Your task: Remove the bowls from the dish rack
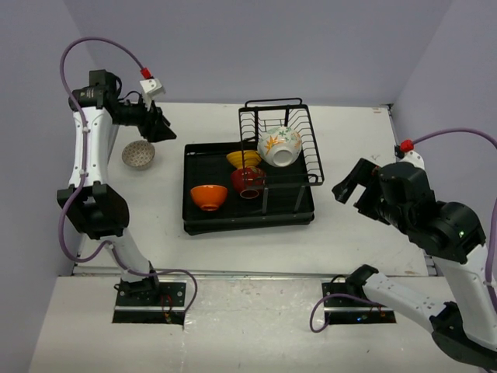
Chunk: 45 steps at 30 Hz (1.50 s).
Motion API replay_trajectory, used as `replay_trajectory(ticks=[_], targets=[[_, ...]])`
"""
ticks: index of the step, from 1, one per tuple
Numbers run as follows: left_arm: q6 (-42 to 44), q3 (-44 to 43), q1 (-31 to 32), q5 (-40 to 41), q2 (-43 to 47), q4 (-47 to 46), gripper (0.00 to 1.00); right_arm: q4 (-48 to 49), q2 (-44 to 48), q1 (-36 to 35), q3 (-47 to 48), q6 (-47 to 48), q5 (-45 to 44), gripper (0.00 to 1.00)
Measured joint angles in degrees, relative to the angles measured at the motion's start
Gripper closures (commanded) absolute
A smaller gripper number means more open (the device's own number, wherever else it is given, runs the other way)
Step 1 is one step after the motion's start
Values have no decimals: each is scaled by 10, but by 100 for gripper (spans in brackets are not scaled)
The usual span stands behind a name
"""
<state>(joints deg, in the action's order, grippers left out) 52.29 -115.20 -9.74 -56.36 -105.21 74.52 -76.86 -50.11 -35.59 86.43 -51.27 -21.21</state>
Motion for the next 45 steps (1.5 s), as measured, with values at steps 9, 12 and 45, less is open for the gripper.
replay_trajectory(ticks=[9,12,45], targets=[[-83,72,48,-58,24,-2,40,11,-11,0,-7,10,0,1],[-88,130,76,-48,51,1,38,20,2,0,-33,12,0,1],[-22,326,156,29,65,-14,41,8,70,0,-68,12,-3,1]])
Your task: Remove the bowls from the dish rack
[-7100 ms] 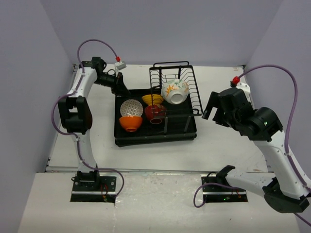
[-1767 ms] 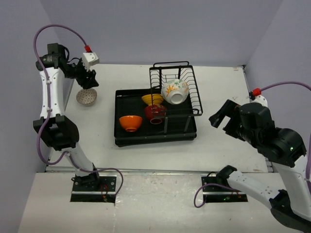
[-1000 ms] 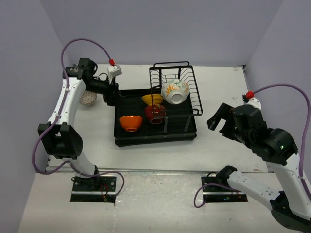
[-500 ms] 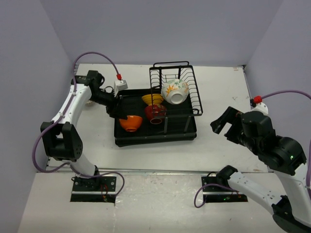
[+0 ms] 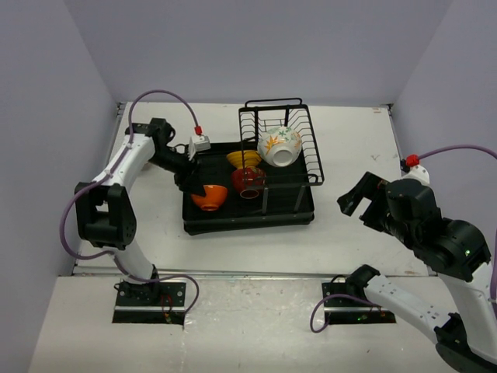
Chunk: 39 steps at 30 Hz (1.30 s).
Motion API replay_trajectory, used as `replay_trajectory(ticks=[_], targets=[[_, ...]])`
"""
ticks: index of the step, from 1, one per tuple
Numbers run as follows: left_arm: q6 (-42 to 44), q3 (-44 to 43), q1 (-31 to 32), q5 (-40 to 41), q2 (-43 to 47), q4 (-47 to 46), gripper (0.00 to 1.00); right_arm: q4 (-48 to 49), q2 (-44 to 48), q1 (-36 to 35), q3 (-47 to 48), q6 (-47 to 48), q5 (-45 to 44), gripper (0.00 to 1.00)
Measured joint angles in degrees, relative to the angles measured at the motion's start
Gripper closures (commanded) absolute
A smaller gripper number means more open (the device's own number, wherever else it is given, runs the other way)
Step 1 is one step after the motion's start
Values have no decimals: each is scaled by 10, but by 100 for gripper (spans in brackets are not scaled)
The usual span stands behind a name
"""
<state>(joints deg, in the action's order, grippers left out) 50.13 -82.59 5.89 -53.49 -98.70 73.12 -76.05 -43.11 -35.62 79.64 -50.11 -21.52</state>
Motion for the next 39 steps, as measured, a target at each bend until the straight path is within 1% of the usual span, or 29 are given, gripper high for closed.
replay_trajectory(ticks=[3,4,7,11,15,18,20,21,22,39], targets=[[1,0,3,1,-12,-4,49,-2,0,0,0,0,0,1],[3,0,4,1,-15,-4,54,-3,0,0,1,0,0,1],[7,3,8,0,-22,-3,64,-5,0,0,1,0,0,1],[20,7,14,-19,-23,6,66,-5,0,0,1,-1,0,1],[35,7,14,-35,-27,10,73,-5,-1,0,1,-2,0,1],[42,7,17,-50,-30,11,76,-5,-2,0,1,-3,0,1],[47,7,21,-57,-30,11,86,-5,-4,0,1,-3,0,1],[49,7,24,-60,-30,11,98,-5,-6,0,2,-2,0,1],[51,7,26,-63,-30,10,100,-6,-8,0,2,-2,0,1],[34,-2,37,-75,-30,13,100,-7,-38,0,17,-2,0,1]])
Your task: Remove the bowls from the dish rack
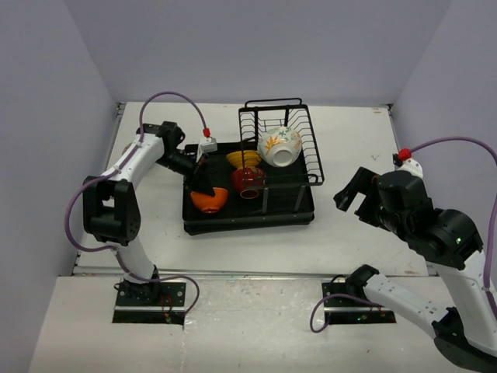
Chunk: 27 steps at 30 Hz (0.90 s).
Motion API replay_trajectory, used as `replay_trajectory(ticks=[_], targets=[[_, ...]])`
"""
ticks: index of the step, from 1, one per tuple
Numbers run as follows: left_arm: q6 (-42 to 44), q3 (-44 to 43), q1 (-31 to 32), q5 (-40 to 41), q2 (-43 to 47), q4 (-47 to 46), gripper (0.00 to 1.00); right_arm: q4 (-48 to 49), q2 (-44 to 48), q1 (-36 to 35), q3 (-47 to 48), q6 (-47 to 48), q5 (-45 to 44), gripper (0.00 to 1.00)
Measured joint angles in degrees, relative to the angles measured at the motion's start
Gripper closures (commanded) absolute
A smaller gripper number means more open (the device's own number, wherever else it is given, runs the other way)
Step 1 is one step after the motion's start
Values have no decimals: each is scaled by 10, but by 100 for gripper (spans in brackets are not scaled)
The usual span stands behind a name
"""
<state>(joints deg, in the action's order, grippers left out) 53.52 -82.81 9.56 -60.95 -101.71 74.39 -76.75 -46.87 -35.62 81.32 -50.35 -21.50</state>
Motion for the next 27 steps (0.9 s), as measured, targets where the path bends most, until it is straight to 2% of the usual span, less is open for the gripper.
replay_trajectory(ticks=[8,17,23,25,26,27], targets=[[-20,-15,0,-3,0,9,100,0,-5,0,3,0,0,1],[-63,-131,0,-56,0,4,100,0,-15,0,4,3,0,1],[-64,-136,-1,-60,-9,4,100,0,-14,0,7,3,0,1],[-65,-129,-1,-54,-10,2,87,0,-12,0,6,3,0,1],[-66,-123,-1,-48,-10,2,67,0,-10,0,6,3,0,1],[-67,-116,-1,-43,-10,-2,63,0,-7,0,6,3,0,1]])
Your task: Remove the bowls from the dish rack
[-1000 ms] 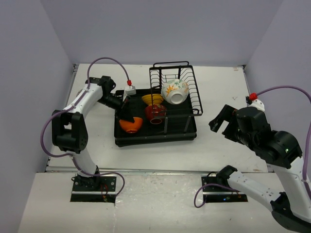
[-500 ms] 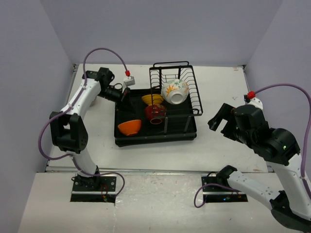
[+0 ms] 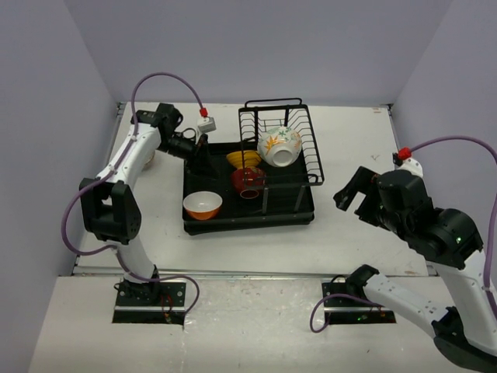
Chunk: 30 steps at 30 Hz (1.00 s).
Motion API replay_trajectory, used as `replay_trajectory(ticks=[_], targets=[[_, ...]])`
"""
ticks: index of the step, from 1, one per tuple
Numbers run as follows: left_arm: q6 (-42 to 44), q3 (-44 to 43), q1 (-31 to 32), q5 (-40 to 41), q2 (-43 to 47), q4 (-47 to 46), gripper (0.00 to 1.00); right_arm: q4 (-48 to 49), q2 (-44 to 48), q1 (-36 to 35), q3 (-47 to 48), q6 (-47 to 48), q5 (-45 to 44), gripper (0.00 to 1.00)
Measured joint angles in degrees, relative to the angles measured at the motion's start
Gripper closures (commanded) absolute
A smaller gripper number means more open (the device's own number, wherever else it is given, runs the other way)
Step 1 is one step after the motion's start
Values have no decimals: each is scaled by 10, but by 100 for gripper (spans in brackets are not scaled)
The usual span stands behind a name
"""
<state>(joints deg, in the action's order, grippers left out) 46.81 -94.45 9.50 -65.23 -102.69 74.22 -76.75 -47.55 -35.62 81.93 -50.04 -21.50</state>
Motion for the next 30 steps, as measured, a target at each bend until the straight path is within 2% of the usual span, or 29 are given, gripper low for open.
replay_trajectory(ticks=[2,4,12,19,22,30], targets=[[-10,20,0,16,5,-5,51,0,7,0,-5,0,0,1],[-21,46,0,41,19,-19,45,0,14,0,-14,0,0,1],[-60,94,0,147,105,-50,44,5,20,0,-49,-1,2,1],[-114,100,6,246,112,-79,31,9,35,0,-55,-5,2,1],[-129,120,16,284,120,-91,30,9,41,0,-55,-5,1,1],[-134,148,37,330,155,-89,30,8,61,0,-62,-13,1,1]])
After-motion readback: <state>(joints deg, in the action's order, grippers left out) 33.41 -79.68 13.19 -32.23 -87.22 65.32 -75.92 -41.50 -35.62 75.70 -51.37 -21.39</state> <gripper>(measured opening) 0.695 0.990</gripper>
